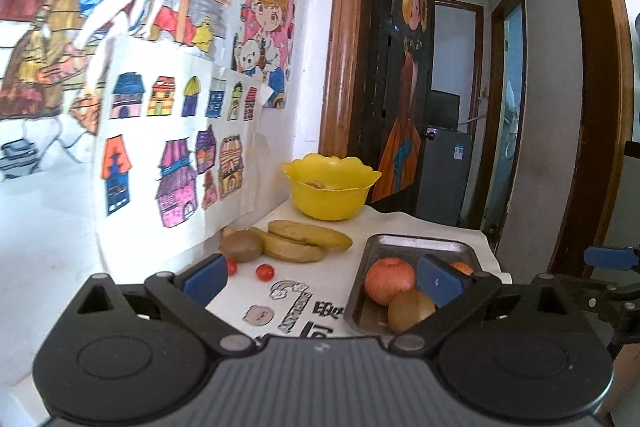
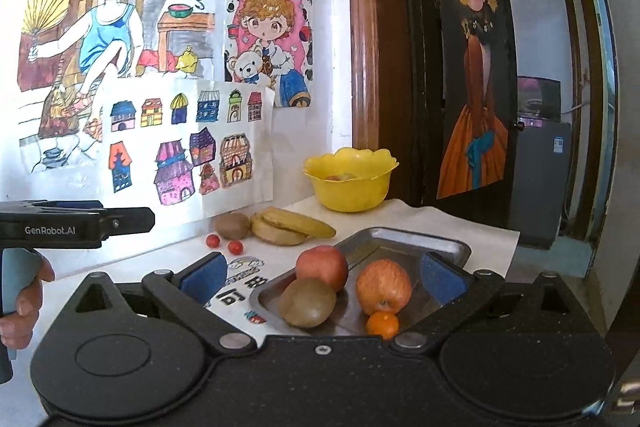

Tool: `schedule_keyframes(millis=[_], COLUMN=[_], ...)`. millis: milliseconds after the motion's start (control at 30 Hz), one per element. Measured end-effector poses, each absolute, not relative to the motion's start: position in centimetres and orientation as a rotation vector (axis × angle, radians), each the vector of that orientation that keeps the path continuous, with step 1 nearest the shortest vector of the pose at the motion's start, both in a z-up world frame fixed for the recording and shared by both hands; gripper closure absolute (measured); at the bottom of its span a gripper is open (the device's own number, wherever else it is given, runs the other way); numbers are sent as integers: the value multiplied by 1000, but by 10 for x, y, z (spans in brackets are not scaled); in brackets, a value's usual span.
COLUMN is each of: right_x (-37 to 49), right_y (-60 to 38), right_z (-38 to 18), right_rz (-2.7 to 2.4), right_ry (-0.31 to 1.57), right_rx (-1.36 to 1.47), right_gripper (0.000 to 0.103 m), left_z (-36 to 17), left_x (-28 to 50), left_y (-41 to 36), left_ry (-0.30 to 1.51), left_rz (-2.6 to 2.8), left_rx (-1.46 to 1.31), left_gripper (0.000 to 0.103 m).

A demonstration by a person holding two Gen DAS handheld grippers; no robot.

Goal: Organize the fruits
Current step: 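Open both tools to release the apples in the metal tray, then lift both tools away from the tray and swing toward the cherry tomatoes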

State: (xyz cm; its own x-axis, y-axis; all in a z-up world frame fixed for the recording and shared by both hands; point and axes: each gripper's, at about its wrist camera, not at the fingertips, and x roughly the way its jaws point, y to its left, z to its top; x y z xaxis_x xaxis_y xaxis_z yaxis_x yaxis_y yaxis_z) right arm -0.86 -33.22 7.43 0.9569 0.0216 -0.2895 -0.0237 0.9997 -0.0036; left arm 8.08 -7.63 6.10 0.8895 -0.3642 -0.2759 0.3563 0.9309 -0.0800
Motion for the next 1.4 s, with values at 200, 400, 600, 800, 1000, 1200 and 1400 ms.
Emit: schedule_keyframes(millis=[200, 400, 600, 800, 1000, 1200, 1400], right_x=[-22, -31, -35, -31, -20, 4, 43], right_y=[-313, -298, -276, -245, -216, -204, -208], right_z=[63, 50, 41, 40, 51, 77, 134], right_rz=[25, 15, 21, 94, 166, 253, 312], right_ry=[362, 443, 508, 568, 568, 527, 384], right_rx=[-18, 8, 28, 46, -8, -47, -65], right_gripper=[1, 1, 1, 1, 1, 1, 1], left_z=[49, 35, 32, 39, 48, 68, 104], left_x=[67, 57, 52, 55, 64, 74, 86], left_y=[-58, -39, -23, -7, 16, 29, 34], left_ry=[341, 400, 437, 435, 440, 418, 328], left_rz=[-334, -307, -307, -254, -192, -152, -130], left_rx=[13, 32, 83, 114, 83, 114, 133], left_gripper=[1, 1, 1, 1, 1, 1, 1])
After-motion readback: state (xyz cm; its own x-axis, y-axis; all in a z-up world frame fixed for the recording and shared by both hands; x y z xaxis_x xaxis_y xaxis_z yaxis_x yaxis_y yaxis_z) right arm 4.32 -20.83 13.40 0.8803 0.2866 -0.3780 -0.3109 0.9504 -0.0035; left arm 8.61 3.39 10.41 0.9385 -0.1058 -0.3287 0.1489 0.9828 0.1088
